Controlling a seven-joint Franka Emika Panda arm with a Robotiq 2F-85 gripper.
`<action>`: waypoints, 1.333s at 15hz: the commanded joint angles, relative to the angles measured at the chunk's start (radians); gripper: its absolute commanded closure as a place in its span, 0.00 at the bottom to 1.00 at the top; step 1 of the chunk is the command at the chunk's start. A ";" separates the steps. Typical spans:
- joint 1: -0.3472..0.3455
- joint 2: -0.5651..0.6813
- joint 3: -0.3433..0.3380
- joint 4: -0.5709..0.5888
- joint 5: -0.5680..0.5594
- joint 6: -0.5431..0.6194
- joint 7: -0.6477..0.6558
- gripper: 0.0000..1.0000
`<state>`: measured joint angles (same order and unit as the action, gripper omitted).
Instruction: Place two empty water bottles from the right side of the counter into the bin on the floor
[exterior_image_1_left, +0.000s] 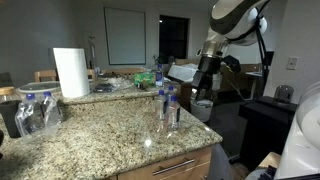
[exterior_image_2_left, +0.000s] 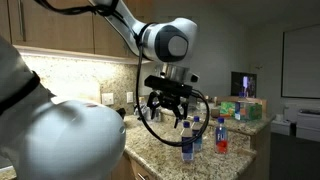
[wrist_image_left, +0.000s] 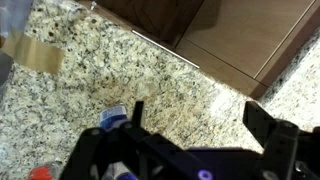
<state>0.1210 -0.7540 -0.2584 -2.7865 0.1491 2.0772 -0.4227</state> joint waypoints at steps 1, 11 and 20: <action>-0.018 0.004 0.018 -0.001 0.014 -0.005 -0.011 0.00; -0.018 0.007 0.018 -0.004 0.014 -0.005 -0.011 0.00; -0.016 0.037 0.045 0.005 0.040 0.116 0.050 0.00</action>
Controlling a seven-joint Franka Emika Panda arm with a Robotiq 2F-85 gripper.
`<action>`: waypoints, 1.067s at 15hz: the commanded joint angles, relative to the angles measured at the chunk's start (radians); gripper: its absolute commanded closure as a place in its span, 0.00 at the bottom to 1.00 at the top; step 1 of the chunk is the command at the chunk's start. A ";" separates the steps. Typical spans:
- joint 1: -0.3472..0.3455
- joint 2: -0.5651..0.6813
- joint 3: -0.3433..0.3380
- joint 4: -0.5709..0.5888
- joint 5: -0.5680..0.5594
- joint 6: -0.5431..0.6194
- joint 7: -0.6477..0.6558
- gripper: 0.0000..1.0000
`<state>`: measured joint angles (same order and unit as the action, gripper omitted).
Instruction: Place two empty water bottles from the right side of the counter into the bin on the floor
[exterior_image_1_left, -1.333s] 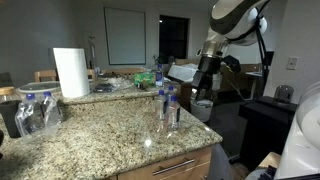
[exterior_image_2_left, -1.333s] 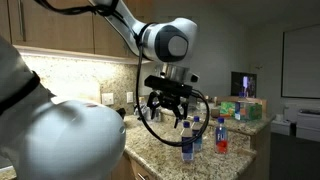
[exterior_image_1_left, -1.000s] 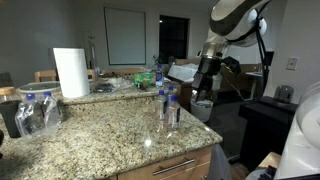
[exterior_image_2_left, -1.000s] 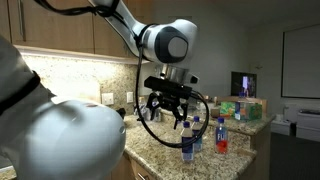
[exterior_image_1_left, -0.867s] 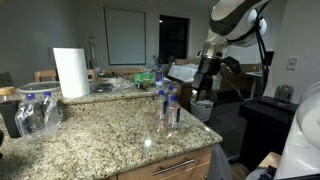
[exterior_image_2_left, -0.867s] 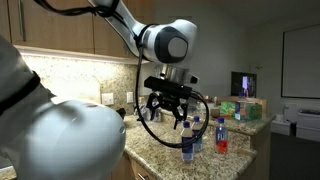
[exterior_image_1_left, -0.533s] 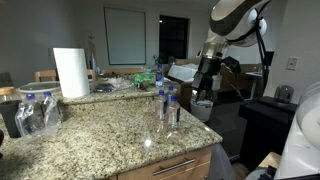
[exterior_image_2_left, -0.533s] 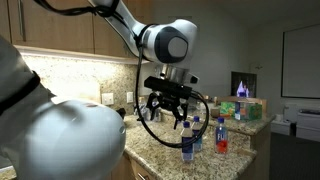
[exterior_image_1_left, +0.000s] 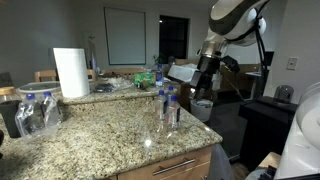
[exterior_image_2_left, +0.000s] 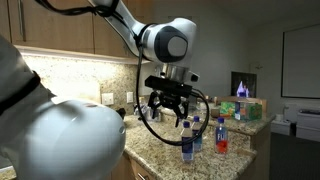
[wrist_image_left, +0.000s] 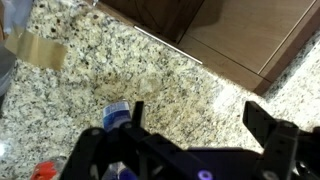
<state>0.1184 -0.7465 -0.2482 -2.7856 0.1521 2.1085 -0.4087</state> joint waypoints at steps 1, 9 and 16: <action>-0.012 0.036 0.041 0.008 0.039 0.116 0.047 0.00; -0.090 0.230 0.193 0.129 -0.106 0.249 0.264 0.00; -0.079 0.441 0.183 0.278 -0.097 0.212 0.236 0.00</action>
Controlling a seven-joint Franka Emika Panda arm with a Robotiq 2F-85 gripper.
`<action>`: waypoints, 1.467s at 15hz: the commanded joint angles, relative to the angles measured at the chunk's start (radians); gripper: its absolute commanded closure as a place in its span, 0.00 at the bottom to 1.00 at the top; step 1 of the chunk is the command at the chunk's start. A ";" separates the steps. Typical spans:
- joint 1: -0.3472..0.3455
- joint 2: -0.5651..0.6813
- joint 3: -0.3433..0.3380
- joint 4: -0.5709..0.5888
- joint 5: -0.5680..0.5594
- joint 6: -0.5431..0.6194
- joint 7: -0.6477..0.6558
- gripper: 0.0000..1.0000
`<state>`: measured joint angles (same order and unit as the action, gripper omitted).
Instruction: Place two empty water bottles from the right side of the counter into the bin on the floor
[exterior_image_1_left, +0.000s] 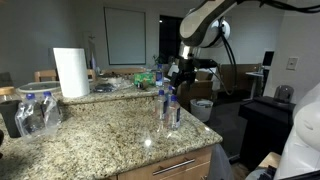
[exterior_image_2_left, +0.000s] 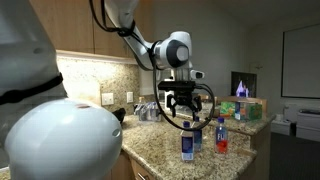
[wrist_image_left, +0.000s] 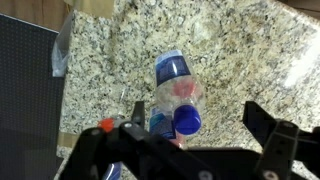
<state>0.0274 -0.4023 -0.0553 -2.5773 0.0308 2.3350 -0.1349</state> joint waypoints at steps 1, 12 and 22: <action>0.014 0.119 -0.009 0.083 0.029 -0.012 -0.041 0.00; 0.001 0.254 0.014 0.183 0.027 -0.096 -0.022 0.66; -0.029 0.217 0.006 0.154 -0.007 -0.104 0.018 0.85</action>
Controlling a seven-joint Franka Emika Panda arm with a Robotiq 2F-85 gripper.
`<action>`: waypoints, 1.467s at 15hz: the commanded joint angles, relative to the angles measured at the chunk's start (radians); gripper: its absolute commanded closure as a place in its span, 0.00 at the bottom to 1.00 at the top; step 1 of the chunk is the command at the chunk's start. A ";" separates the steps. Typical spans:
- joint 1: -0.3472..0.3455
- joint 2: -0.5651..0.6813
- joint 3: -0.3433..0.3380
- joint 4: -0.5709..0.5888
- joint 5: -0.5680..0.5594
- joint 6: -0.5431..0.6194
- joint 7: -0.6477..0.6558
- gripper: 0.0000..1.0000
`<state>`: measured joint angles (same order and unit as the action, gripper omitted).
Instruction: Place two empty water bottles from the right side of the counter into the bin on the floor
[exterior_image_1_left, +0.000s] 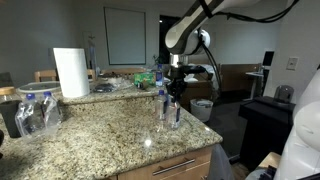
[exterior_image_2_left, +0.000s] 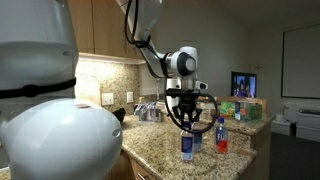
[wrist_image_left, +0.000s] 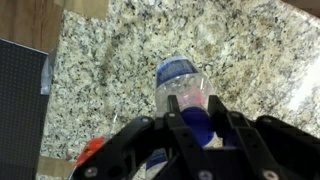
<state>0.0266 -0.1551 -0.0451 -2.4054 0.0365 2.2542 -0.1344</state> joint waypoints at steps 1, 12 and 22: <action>-0.036 -0.042 -0.014 -0.025 -0.008 -0.032 0.008 0.85; -0.180 -0.153 -0.248 -0.034 0.148 -0.062 -0.085 0.84; -0.273 0.095 -0.365 0.142 0.354 -0.004 -0.009 0.84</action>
<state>-0.2209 -0.1590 -0.4327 -2.3250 0.3547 2.2151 -0.1911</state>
